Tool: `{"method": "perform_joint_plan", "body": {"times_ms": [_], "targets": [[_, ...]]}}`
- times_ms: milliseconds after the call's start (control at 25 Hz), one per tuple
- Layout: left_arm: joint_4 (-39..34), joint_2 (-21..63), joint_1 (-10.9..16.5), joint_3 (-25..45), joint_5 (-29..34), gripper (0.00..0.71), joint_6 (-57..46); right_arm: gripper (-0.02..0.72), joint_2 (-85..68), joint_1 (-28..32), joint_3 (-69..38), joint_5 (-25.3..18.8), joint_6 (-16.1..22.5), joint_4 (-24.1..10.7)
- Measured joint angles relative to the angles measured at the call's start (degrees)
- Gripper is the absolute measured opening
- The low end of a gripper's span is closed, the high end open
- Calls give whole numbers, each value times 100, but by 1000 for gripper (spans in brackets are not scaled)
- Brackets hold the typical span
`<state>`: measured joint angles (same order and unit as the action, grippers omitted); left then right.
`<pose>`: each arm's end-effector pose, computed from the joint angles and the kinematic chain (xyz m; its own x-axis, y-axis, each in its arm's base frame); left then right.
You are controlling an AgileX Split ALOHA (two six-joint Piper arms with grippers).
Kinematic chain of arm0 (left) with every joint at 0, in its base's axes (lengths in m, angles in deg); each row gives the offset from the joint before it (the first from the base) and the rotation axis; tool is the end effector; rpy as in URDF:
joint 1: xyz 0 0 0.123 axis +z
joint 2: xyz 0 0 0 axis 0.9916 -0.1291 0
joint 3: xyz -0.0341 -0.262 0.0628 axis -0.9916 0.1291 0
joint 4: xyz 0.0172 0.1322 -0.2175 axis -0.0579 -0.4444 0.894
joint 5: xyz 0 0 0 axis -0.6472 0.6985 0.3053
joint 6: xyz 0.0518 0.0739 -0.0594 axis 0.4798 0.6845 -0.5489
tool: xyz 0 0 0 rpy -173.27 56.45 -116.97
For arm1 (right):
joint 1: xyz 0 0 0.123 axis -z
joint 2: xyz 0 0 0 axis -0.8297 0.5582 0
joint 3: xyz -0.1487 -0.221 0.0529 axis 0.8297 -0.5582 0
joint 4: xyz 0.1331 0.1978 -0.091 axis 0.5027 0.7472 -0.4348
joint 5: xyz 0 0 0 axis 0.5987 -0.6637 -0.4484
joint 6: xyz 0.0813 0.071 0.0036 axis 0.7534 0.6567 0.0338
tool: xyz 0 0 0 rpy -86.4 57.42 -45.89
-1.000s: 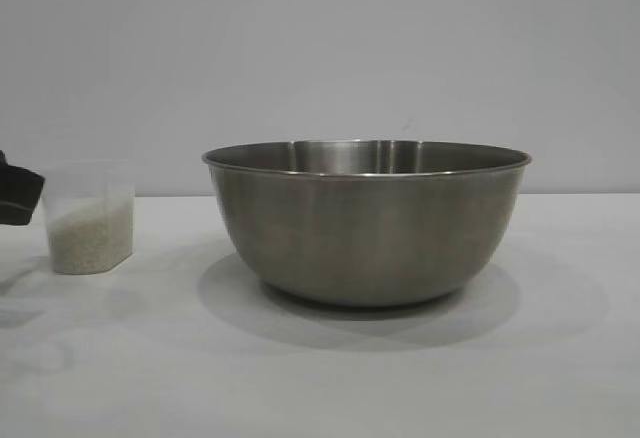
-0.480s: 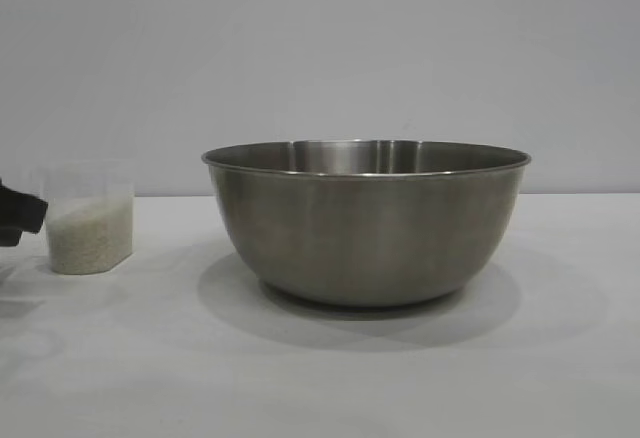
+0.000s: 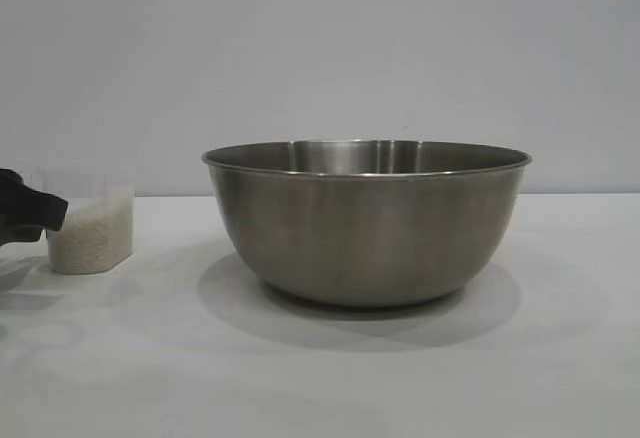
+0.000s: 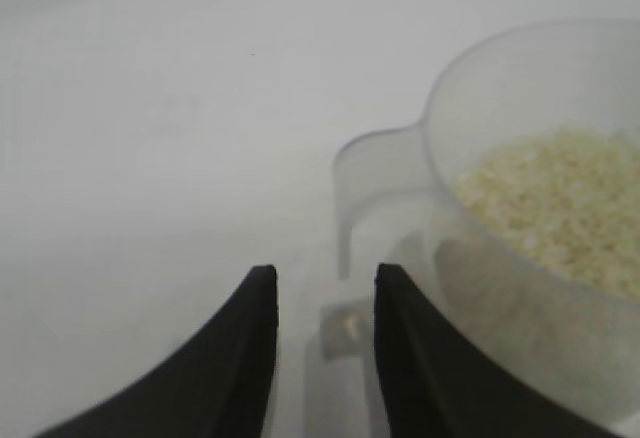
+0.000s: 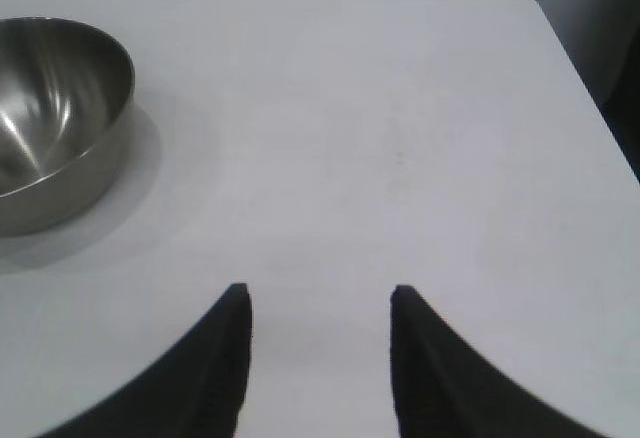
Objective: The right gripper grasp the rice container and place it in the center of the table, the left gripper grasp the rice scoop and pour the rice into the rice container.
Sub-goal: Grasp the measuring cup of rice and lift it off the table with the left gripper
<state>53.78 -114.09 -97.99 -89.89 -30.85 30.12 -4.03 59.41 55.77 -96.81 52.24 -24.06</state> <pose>0.2902 -0.0609 0.0448 -0.3689 0.0966 -0.9244 0.1076 0.9923 0.0607 0.0214 0.0088 0.2612 -0.5168 -0.0487 -0.8547 -0.0614 0.9979 -0.0198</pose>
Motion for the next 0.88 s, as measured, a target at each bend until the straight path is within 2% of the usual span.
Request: {"method": "perform_joint_plan", "body": {"times_ms": [360, 560, 720, 880], "targets": [[25, -106, 0, -504, 0, 236, 72, 295, 0, 0, 0, 0, 0, 0], [-217, -136, 0, -685, 0, 0, 146, 295, 0, 0, 0, 0, 0, 0], [-367, -145, 0, -839, 0, 0, 481, 295, 0, 0, 0, 0, 0, 0], [-892, 48, 0, -1127, 117, 0, 1302, 295, 0, 0, 0, 0, 0, 0]]}}
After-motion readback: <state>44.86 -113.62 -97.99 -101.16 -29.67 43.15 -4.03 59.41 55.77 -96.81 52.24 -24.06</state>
